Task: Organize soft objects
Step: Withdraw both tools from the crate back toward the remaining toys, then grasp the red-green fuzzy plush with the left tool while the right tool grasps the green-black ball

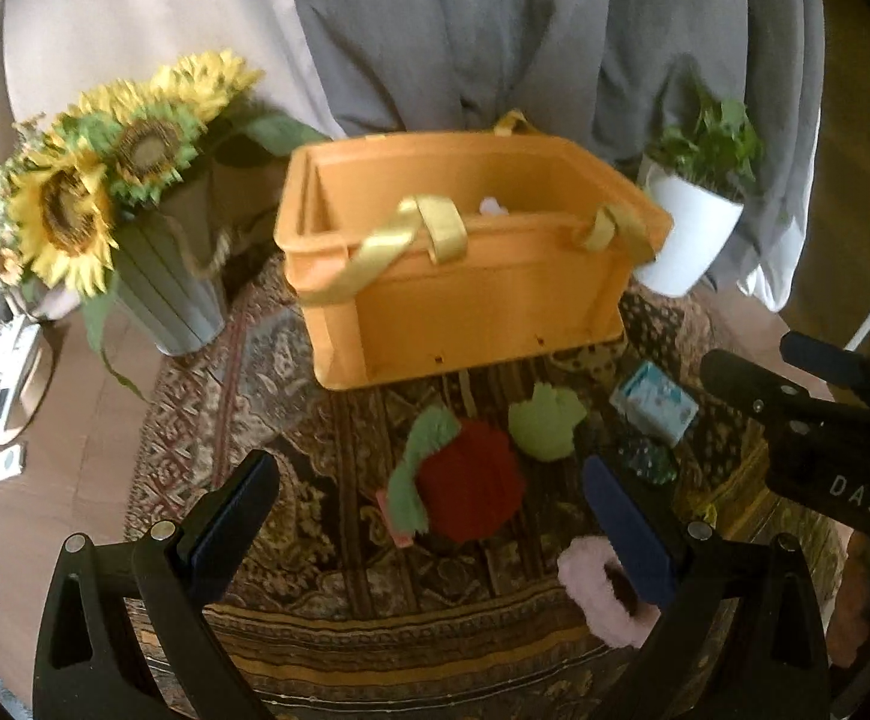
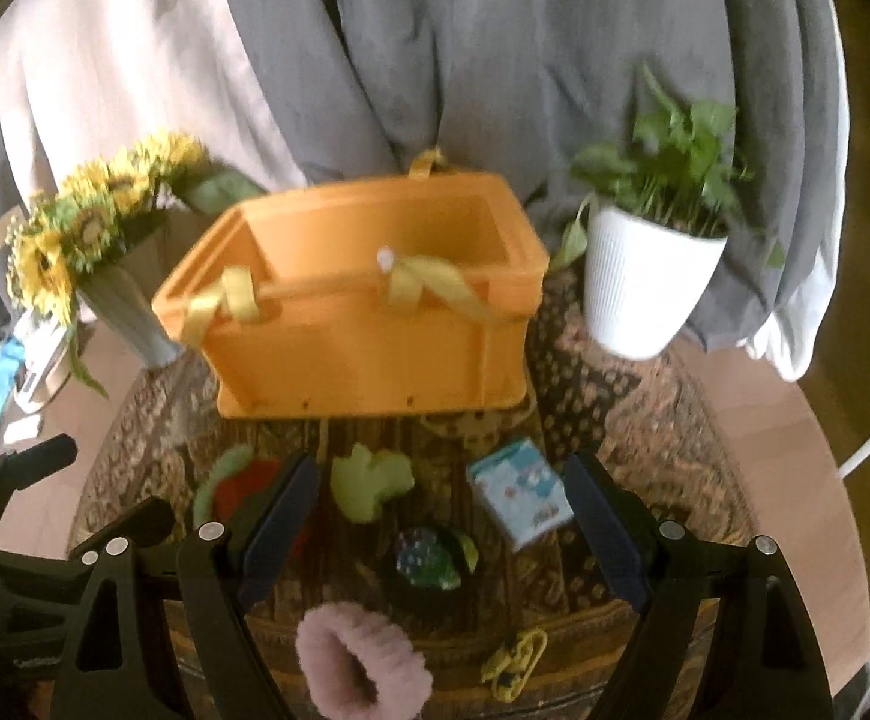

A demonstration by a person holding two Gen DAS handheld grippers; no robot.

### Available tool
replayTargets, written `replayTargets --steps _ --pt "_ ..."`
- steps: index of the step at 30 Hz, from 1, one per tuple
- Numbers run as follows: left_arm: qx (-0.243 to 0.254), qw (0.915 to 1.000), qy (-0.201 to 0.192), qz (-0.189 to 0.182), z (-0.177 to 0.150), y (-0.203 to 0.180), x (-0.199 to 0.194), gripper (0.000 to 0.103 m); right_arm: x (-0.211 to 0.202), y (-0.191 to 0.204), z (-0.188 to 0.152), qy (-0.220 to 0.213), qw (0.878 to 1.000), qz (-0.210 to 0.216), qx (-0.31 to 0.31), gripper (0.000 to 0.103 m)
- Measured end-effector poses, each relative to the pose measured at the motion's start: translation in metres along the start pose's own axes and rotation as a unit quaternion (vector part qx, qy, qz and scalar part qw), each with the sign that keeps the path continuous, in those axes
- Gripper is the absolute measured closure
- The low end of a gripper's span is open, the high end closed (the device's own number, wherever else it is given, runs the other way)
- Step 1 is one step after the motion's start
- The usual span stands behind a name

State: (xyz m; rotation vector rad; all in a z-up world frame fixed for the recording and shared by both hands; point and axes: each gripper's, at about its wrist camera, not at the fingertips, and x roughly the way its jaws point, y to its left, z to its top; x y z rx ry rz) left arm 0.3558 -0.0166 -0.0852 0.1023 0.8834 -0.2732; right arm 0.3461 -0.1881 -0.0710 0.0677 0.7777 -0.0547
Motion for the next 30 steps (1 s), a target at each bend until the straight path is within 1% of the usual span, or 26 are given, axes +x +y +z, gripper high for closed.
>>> replayTargets --steps 5,14,16,19,22,26,30 --pt "0.003 0.9995 0.029 -0.013 -0.010 0.001 0.021 0.000 0.021 0.001 -0.015 0.033 0.999 0.002 0.002 0.018" --pt "0.013 0.9975 0.062 -0.031 -0.026 0.002 0.057 0.000 0.055 -0.002 -0.035 0.092 0.996 0.006 0.010 0.018" --pt "0.016 0.9971 0.065 -0.036 -0.028 0.002 0.063 0.000 0.062 -0.003 -0.039 0.104 0.995 0.007 0.012 0.018" --pt "0.024 0.9968 0.071 -0.029 -0.028 0.001 0.074 0.000 0.072 -0.003 -0.043 0.121 0.992 0.011 0.016 0.018" --pt "0.030 0.9962 0.076 -0.031 -0.028 0.000 0.082 0.000 0.081 -0.005 -0.048 0.135 0.990 0.017 0.024 0.018" --pt "0.037 0.9962 0.076 -0.022 -0.028 -0.001 0.090 0.000 0.093 -0.008 -0.053 0.152 0.988 0.015 0.031 0.018" --pt "0.040 0.9961 0.075 -0.024 -0.026 -0.003 0.100 0.000 0.103 -0.011 -0.057 0.167 0.985 0.020 0.037 0.019"
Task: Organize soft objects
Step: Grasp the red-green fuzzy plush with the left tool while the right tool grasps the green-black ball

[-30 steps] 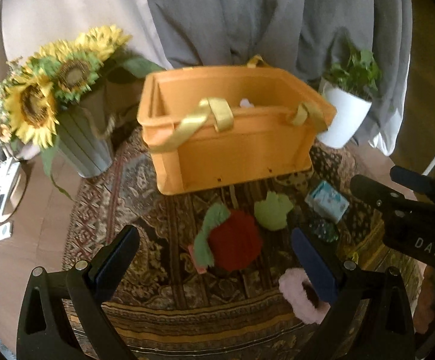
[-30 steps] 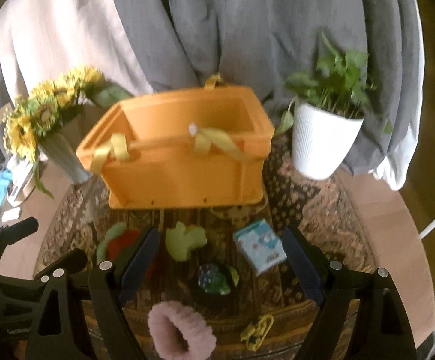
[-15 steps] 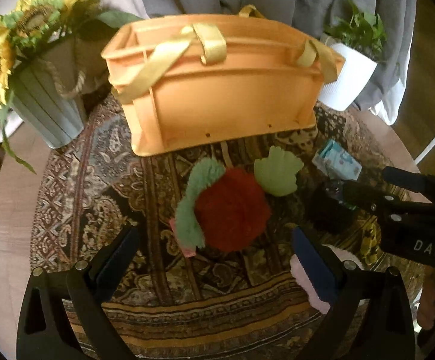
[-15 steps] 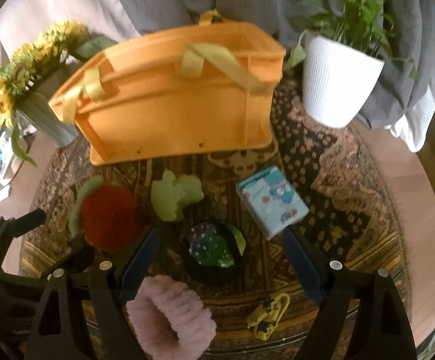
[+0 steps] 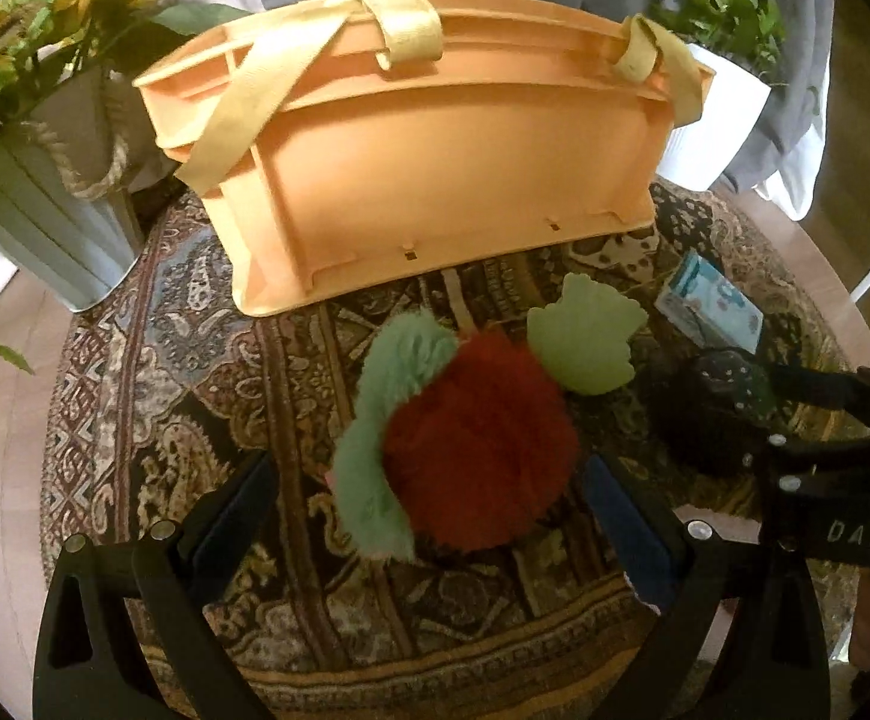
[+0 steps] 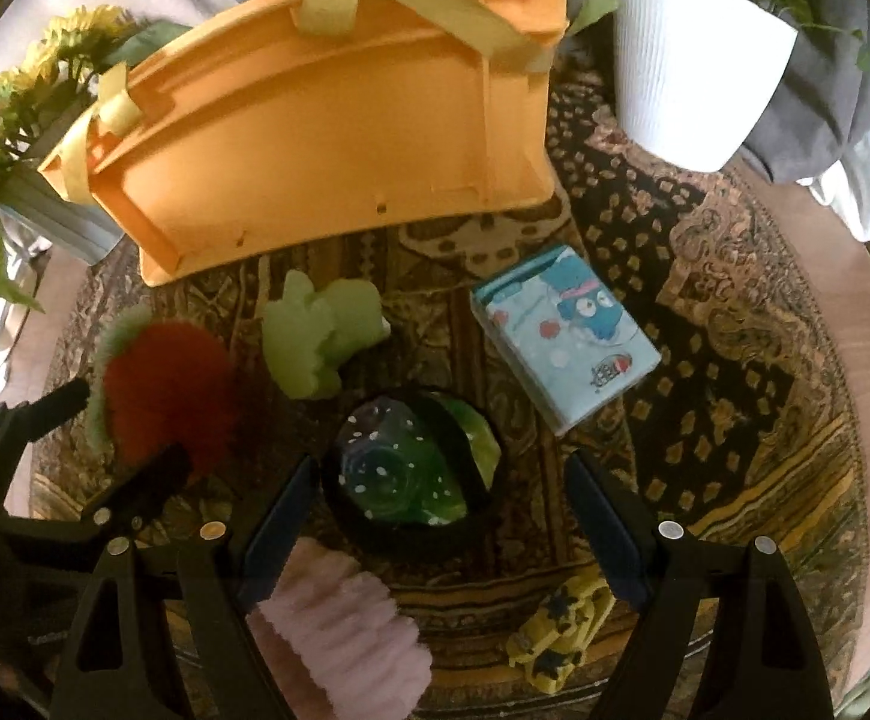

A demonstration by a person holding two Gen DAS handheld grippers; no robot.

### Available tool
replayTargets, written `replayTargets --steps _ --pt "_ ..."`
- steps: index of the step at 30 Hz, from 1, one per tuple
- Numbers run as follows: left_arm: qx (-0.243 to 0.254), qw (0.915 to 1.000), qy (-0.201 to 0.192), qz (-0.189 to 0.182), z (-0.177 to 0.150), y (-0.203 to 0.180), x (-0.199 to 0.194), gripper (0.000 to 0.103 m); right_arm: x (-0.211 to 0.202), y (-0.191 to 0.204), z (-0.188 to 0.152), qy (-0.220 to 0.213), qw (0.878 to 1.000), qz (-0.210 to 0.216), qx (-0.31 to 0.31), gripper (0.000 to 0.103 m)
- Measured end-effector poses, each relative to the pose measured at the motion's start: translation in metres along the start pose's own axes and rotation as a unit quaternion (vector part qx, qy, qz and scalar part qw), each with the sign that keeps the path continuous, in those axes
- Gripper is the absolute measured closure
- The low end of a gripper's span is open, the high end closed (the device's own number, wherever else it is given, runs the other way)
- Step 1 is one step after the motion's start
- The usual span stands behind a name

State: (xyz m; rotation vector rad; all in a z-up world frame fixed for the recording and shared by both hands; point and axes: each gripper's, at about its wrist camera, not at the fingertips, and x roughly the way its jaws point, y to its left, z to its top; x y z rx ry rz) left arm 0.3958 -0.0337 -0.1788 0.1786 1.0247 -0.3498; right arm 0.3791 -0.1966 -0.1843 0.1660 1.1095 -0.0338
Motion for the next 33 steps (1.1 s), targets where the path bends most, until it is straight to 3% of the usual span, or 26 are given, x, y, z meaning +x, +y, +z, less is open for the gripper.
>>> replayTargets --steps 9,12,15,20,28,33 --pt "-0.003 1.0000 -0.004 -0.008 0.012 0.010 0.017 0.002 0.012 0.000 0.009 -0.005 1.000 0.003 -0.005 0.026" --pt "-0.006 0.9999 0.003 -0.007 0.012 0.010 0.023 0.014 0.018 -0.001 0.010 0.004 1.000 0.011 -0.005 0.029" --pt "-0.011 0.9997 0.014 -0.015 0.012 0.009 0.029 0.031 0.023 0.000 0.009 0.016 0.999 0.030 -0.004 0.039" --pt "-0.020 0.9994 0.015 -0.022 0.009 0.008 0.031 0.050 0.023 0.002 0.007 0.014 0.999 0.037 -0.007 0.041" --pt "-0.026 0.9993 -0.007 -0.025 0.003 0.005 0.015 0.057 0.016 0.005 0.002 0.005 0.999 0.042 -0.014 0.041" --pt "-0.032 0.9993 -0.017 -0.006 0.007 0.004 -0.004 0.057 -0.001 0.007 0.002 -0.016 0.999 0.047 -0.018 0.041"
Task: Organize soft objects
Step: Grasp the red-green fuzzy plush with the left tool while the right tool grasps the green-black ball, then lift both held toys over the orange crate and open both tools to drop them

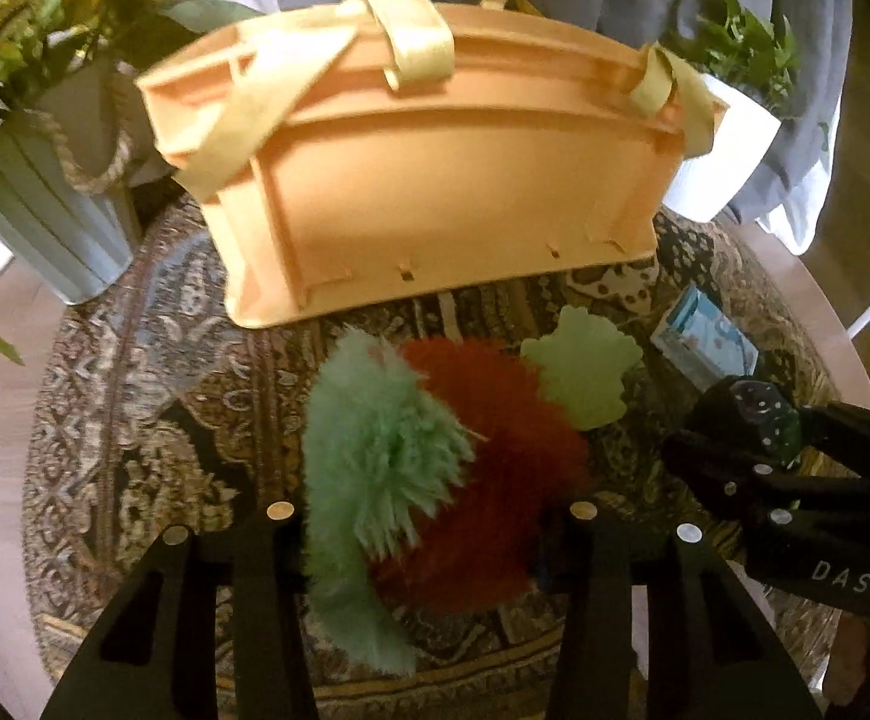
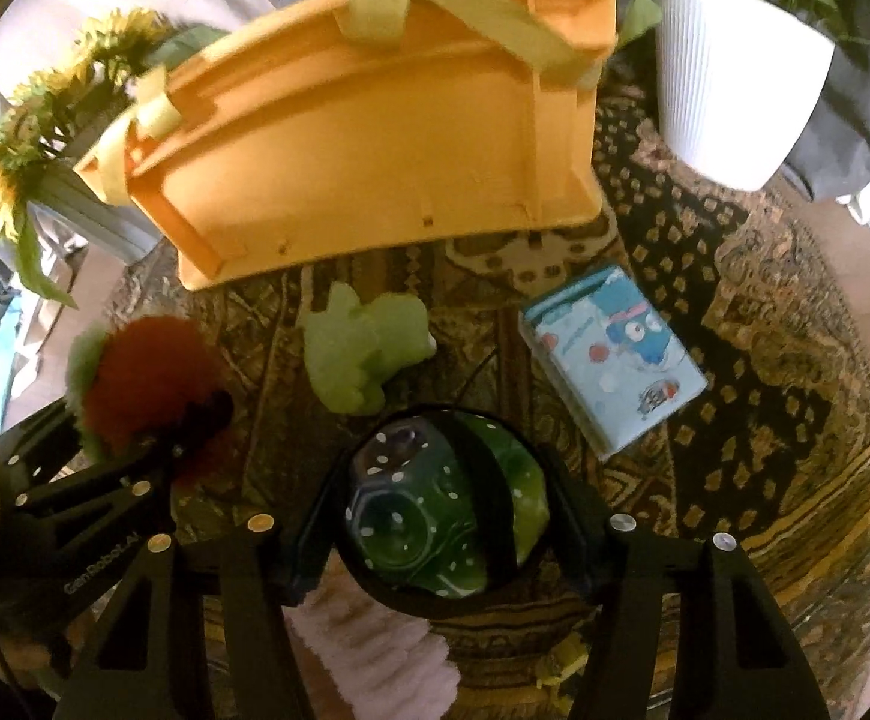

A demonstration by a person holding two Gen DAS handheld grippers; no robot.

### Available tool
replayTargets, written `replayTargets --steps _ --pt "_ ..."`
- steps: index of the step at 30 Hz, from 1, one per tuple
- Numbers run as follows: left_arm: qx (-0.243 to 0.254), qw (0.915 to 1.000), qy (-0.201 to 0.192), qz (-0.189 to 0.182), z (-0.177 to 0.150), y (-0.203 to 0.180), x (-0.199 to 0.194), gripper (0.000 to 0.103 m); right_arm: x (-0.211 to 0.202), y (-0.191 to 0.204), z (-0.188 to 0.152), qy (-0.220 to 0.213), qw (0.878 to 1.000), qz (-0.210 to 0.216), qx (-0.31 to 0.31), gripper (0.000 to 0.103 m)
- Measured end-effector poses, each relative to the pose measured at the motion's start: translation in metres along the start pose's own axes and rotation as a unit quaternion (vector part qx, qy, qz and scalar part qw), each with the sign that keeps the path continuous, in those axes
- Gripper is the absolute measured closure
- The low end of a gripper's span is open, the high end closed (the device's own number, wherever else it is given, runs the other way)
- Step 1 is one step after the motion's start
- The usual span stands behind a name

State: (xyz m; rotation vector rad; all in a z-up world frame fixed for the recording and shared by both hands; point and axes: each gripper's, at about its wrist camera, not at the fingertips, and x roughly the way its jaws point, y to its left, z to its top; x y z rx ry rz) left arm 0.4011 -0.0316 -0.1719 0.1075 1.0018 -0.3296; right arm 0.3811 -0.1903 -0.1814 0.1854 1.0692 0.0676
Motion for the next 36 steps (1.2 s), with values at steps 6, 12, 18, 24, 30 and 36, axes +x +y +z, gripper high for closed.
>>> replayTargets --steps 6,12,18,24,30,36 --pt "-0.012 0.9997 -0.020 0.001 0.006 -0.001 -0.027 0.057 -0.022 0.005 0.007 -0.034 0.999 0.005 -0.009 0.041" --pt "-0.015 0.9983 -0.056 0.008 0.016 -0.004 -0.054 0.057 -0.049 0.016 0.014 -0.073 0.997 0.007 -0.026 0.041" --pt "-0.007 0.9948 -0.100 0.018 0.025 -0.005 -0.081 0.057 -0.075 0.023 0.022 -0.117 0.992 0.007 -0.042 0.041" --pt "0.004 0.9898 -0.141 0.024 0.040 -0.008 -0.103 0.057 -0.097 0.026 0.032 -0.158 0.986 0.006 -0.052 0.041" --pt "0.007 0.9848 -0.172 0.023 0.056 -0.008 -0.120 0.057 -0.115 0.027 0.046 -0.196 0.979 0.009 -0.055 0.041" --pt "0.012 0.9804 -0.195 0.024 0.070 -0.007 -0.133 0.057 -0.129 0.032 0.058 -0.224 0.973 0.015 -0.057 0.041"
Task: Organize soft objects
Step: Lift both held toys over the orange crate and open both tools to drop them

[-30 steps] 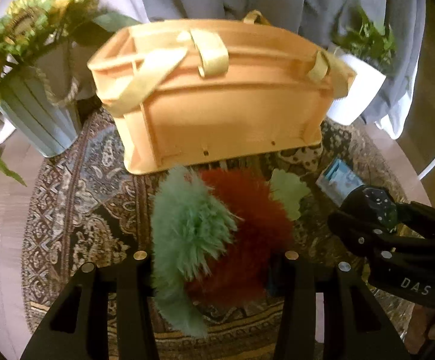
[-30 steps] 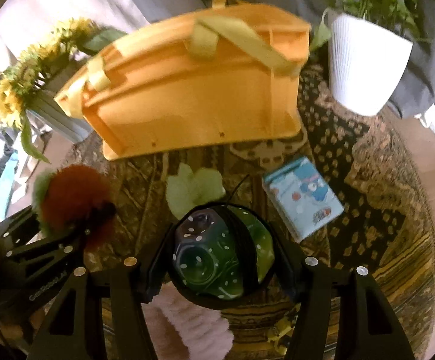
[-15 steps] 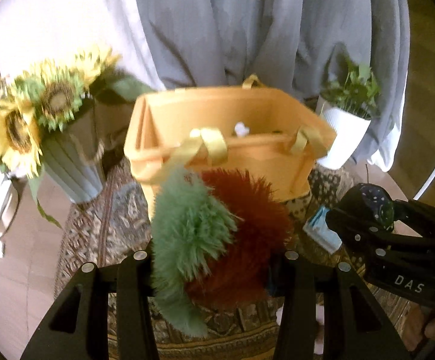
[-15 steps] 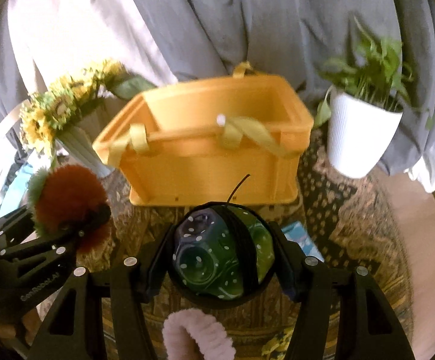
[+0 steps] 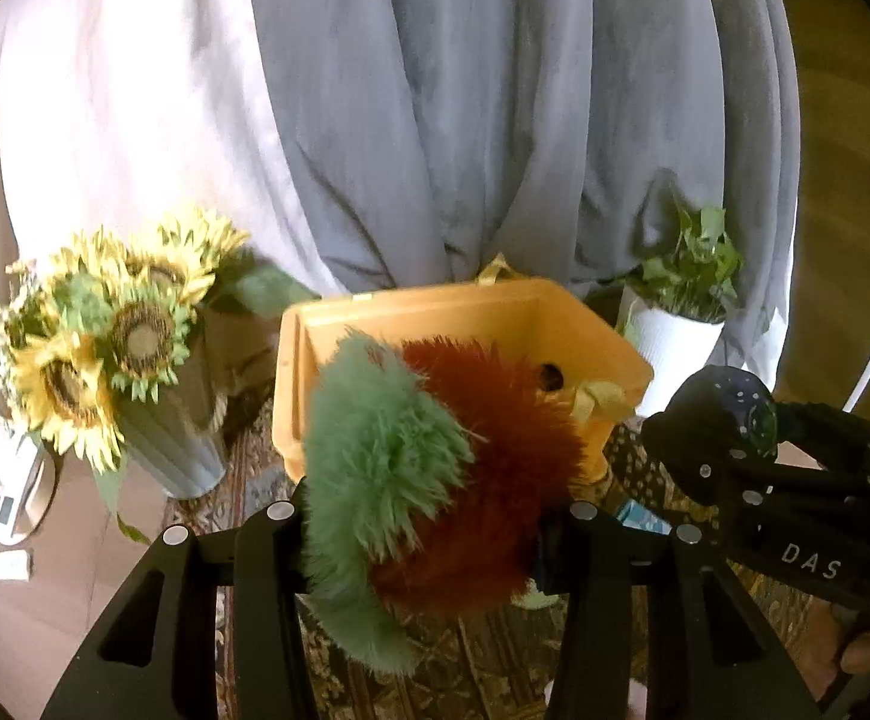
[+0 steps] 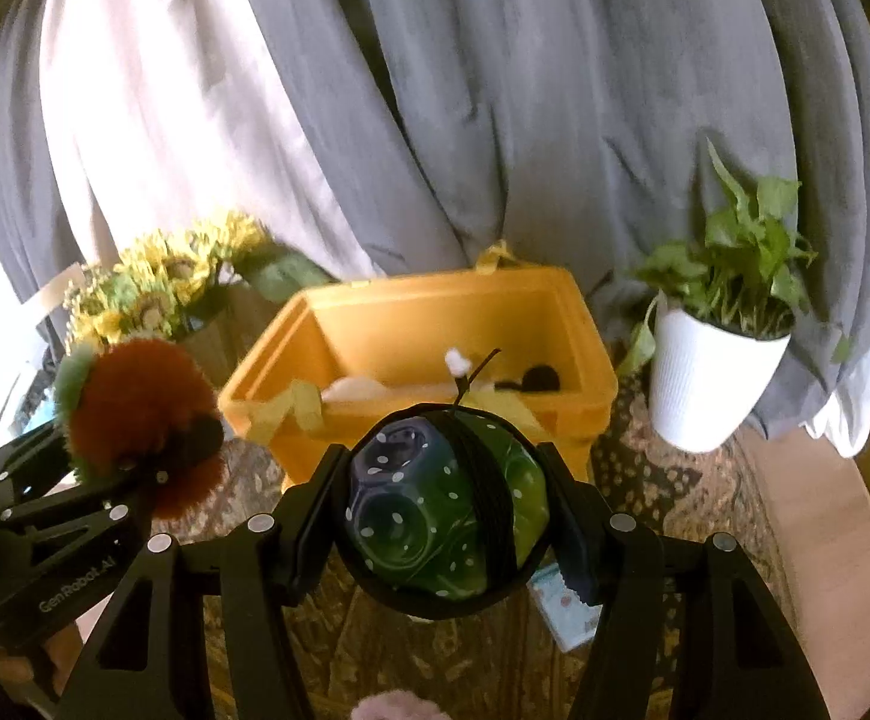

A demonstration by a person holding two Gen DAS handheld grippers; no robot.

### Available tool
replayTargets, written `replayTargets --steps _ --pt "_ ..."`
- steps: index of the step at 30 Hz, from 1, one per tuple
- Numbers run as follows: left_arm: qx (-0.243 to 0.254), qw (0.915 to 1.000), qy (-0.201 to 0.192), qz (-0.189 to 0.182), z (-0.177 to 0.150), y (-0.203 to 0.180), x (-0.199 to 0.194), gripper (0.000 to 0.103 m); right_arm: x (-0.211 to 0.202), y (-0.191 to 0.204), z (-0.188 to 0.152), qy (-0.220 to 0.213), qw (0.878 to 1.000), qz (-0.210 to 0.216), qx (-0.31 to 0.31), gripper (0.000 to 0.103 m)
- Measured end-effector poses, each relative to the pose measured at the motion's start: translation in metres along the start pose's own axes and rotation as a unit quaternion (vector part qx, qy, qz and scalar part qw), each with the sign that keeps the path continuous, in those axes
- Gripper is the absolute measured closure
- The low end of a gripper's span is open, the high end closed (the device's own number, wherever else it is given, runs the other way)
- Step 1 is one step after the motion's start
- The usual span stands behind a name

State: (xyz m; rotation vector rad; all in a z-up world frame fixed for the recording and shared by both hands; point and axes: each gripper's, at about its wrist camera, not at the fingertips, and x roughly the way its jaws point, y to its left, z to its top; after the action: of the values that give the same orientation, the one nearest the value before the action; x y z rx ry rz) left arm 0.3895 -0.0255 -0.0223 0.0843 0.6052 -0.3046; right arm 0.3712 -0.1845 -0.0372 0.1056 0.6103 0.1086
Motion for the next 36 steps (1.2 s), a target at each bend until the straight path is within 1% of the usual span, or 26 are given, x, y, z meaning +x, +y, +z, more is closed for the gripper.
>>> replayTargets --steps 12,17,22,28,31,36 --pt "0.009 0.9994 -0.033 0.006 0.043 0.003 0.007 0.057 -0.001 0.004 0.041 -0.048 0.999 0.003 -0.008 0.041" --pt "0.017 0.9989 -0.042 0.014 0.060 0.006 0.016 0.057 0.008 0.002 0.057 -0.056 0.998 -0.001 -0.013 0.041" --pt "0.024 0.9987 -0.041 0.020 0.073 0.010 0.030 0.057 0.021 -0.001 0.074 -0.061 0.998 -0.010 -0.019 0.041" --pt "0.030 0.9989 -0.024 0.026 0.086 0.016 0.055 0.057 0.044 -0.009 0.092 -0.053 0.998 -0.014 -0.026 0.041" --pt "0.022 0.9996 -0.006 0.017 0.092 0.022 0.070 0.057 0.059 -0.011 0.099 -0.040 0.999 -0.011 -0.033 0.041" --pt "0.015 0.9994 0.028 0.015 0.094 0.029 0.101 0.057 0.084 -0.010 0.105 -0.012 0.999 -0.005 -0.038 0.041"
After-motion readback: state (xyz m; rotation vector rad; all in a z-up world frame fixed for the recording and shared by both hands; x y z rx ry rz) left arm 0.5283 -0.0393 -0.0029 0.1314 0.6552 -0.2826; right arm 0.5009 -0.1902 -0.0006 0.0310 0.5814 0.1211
